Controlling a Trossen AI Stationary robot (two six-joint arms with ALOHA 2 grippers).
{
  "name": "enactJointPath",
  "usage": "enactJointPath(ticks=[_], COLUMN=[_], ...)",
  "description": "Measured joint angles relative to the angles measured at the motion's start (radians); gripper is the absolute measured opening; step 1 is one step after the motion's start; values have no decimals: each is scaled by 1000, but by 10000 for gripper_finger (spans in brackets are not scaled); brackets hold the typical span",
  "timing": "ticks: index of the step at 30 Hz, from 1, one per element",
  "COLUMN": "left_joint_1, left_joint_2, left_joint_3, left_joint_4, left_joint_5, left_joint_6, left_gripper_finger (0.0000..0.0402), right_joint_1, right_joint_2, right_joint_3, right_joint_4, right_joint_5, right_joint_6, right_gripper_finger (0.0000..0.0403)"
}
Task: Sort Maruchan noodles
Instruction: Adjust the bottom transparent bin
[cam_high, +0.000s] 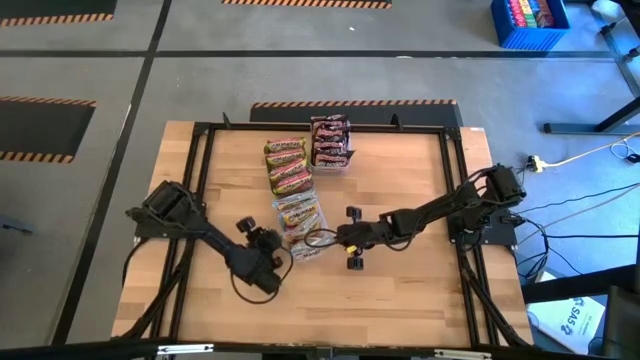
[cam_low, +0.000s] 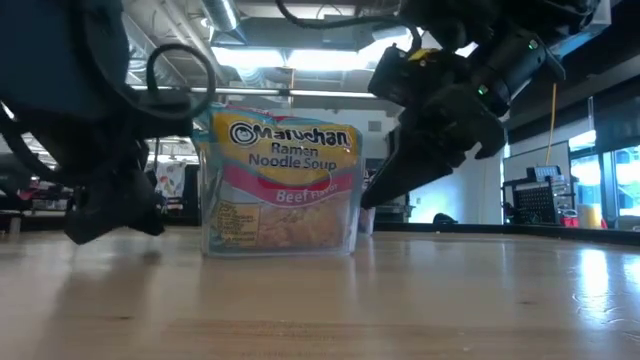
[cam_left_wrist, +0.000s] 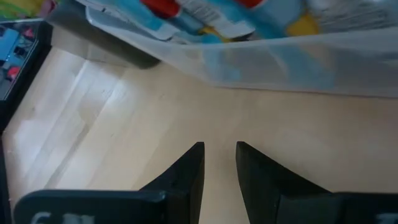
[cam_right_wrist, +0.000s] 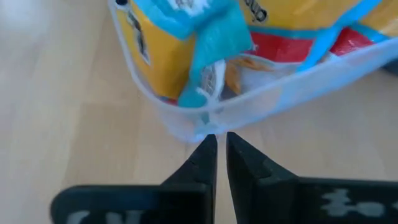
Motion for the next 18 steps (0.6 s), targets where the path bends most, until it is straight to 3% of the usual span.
enactJointPath(ticks=[9,18], left_joint_1=[14,6], left_joint_2=[0,0], left_joint_3=[-16,-16], left_joint_4=[5,-95], left_joint_5=[-62,-23], left_joint_6=[2,-16], left_gripper_finger=[87,87], right_joint_1=[1,0], right_joint_2=[53,137], right_joint_3=[0,0], right_joint_4=[134,286], right_joint_5=[-70,-96], right_joint_6=[2,2], right_gripper_finger=[19,19])
